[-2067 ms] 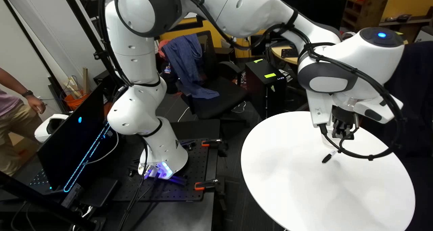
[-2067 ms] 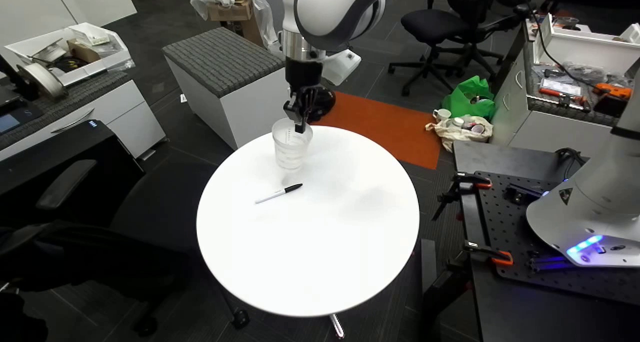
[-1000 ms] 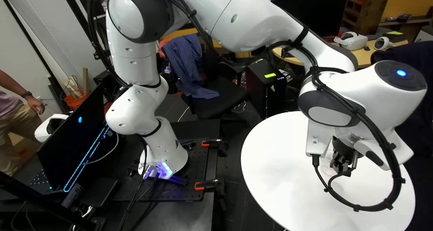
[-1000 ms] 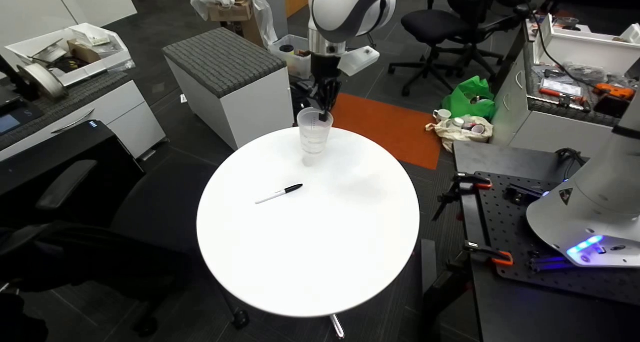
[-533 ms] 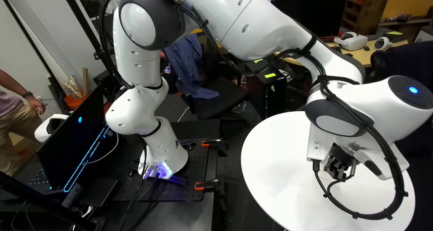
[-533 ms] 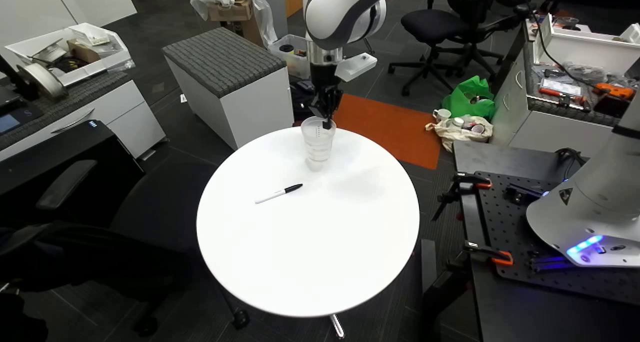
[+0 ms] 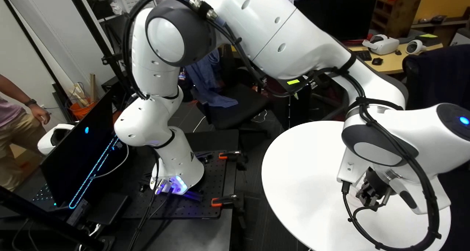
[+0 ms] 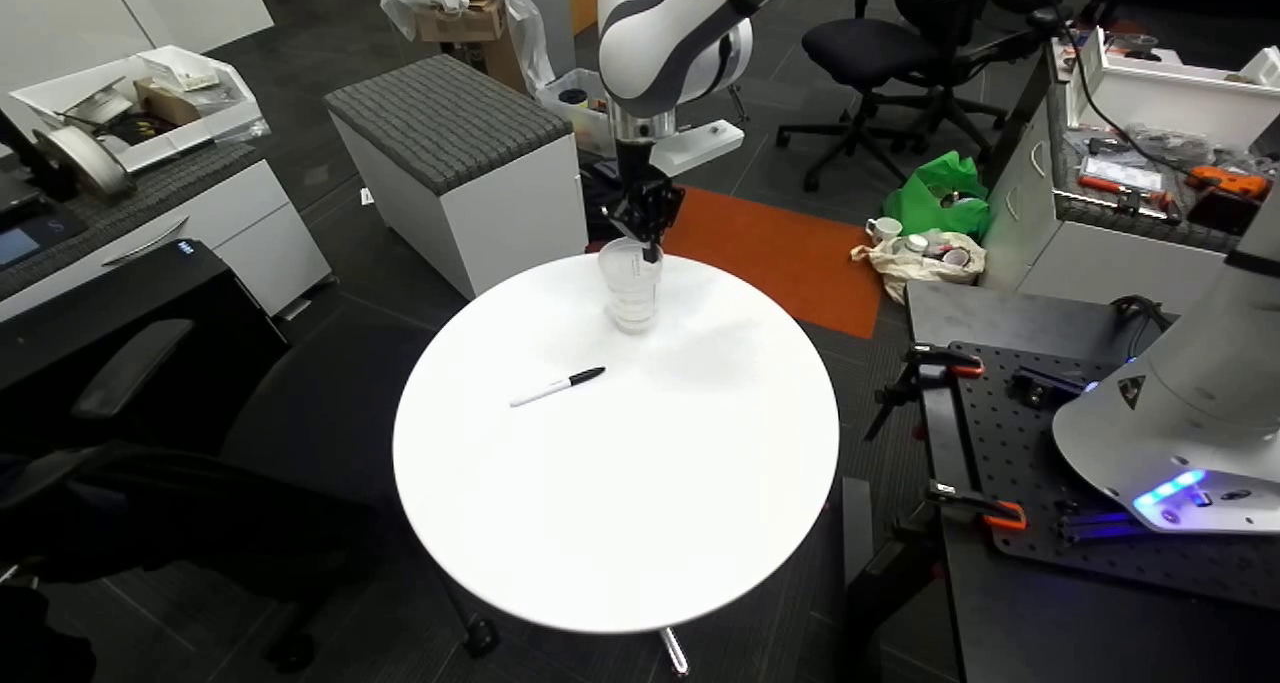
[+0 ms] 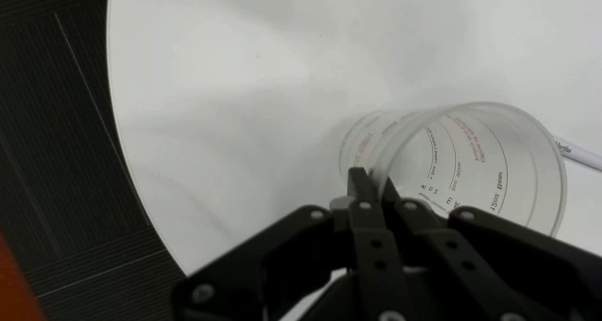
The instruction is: Move the cup to the right, place the pen inside the cup
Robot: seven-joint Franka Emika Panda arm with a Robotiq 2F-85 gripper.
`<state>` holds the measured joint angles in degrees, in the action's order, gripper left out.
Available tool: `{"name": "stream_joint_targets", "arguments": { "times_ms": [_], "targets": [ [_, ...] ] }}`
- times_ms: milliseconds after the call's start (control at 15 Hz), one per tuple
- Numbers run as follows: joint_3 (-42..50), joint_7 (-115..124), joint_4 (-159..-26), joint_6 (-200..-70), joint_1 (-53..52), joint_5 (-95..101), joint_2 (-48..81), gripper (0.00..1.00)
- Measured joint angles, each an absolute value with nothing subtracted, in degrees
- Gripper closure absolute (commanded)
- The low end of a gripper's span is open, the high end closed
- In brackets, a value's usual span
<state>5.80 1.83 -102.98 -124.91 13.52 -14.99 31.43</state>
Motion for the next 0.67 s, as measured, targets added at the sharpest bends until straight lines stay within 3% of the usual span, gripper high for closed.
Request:
{"name": "stream_joint_targets", "arguments": {
  "times_ms": [133,200,333,667],
  "targets": [
    [5.81,2.92,-101.70,-124.75,13.88,-14.99,32.74,0.99],
    [5.81,3.46,-101.10,-124.64,14.00,-14.99,33.33,0.71],
    [5.81,4.12,-100.00,-124.48,14.13,-15.01,34.35,0.64],
    [5.79,4.97,-98.23,-124.41,14.14,-15.03,35.75,0.27]
  ]
}}
